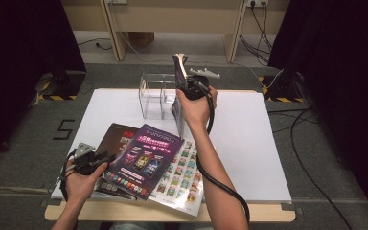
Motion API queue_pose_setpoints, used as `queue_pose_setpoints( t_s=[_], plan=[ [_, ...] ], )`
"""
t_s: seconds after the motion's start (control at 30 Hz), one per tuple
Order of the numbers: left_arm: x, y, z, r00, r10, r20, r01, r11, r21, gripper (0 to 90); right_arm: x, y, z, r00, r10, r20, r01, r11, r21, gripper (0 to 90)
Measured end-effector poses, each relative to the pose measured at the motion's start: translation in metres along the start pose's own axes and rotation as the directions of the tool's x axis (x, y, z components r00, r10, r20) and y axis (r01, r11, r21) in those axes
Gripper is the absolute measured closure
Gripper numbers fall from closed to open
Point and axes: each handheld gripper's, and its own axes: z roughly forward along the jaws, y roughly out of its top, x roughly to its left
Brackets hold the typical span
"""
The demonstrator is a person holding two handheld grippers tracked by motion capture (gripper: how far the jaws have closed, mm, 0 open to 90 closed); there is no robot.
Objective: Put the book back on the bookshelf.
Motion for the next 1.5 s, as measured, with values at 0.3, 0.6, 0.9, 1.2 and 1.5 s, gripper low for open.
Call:
queue_pose_setpoints(
  t_s=[0.3,0.6,0.9,1.2,1.5],
  plan=[
    [0.0,0.0,0.0,1.0,-0.003,0.001,0.003,1.0,-0.002,60.7,0.0,-0.003,0.005,0.9999,0.013,-0.004,-0.013,1.0,0.016,72.2],
    [0.0,0.0,0.001,1.0,0.001,0.003,-0.001,1.0,0.001,60.7,-0.006,0.0,0.006,0.9994,0.019,0.03,-0.02,0.999,0.033,83.0],
    [0.0,-0.001,0.001,1.0,-0.001,0.003,0.001,1.0,0.002,60.7,-0.004,-0.001,0.005,0.9988,0.015,0.047,-0.014,0.999,-0.036,83.2],
    [0.002,-0.001,0.001,1.0,-0.006,0.005,0.006,1.0,-0.001,60.8,0.004,0.007,0.009,0.9973,-0.017,0.072,0.027,0.991,-0.135,83.1],
    [0.002,0.0,0.0,0.9999,-0.011,0.005,0.011,0.9999,-0.005,60.8,0.005,0.011,0.024,0.9962,0.006,0.087,0.009,0.984,-0.178,83.1]
  ],
)
